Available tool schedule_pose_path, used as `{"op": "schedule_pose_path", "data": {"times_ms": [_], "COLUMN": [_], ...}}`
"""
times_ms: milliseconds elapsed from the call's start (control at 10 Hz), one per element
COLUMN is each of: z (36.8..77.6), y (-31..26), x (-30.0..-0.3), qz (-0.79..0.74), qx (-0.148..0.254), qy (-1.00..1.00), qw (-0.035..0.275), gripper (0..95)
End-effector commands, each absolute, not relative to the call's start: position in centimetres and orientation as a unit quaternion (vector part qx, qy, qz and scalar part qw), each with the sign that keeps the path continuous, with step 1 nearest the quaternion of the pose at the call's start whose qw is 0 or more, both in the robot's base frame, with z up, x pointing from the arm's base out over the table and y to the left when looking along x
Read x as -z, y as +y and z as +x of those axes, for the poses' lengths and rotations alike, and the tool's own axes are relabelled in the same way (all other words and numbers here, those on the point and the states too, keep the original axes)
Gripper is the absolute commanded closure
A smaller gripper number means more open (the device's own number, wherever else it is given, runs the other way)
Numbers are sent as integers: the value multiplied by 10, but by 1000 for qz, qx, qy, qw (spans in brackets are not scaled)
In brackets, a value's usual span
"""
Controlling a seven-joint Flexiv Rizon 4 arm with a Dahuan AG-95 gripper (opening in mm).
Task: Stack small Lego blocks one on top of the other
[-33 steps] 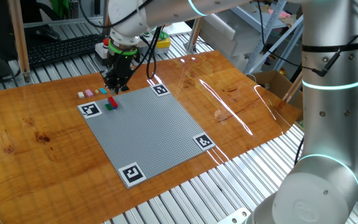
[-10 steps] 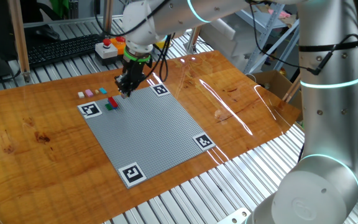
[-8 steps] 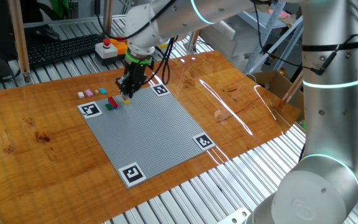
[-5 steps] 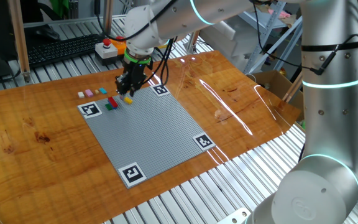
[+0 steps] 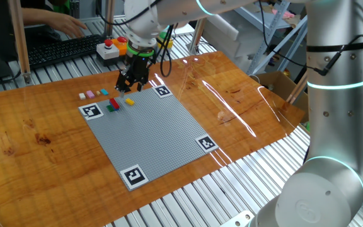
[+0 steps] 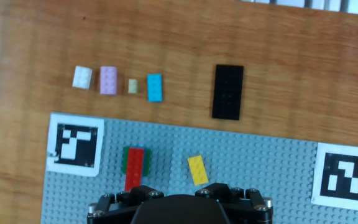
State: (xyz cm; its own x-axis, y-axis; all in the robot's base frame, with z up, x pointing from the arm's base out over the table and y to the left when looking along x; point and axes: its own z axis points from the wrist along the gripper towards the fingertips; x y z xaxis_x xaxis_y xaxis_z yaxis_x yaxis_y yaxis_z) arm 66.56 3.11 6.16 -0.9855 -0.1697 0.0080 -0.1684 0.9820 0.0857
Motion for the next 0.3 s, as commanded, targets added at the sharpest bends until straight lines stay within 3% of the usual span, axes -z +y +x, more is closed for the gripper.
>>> {"op": "schedule_pose_path", "data": {"times_ms": [100,300], "z": [667,667], "y": [31,31], "x": [-61,-61], "qz": [78,77], "qx": [36,35], "qy": [-996,-996], "qw": [10,11], "gripper": [190,190]}}
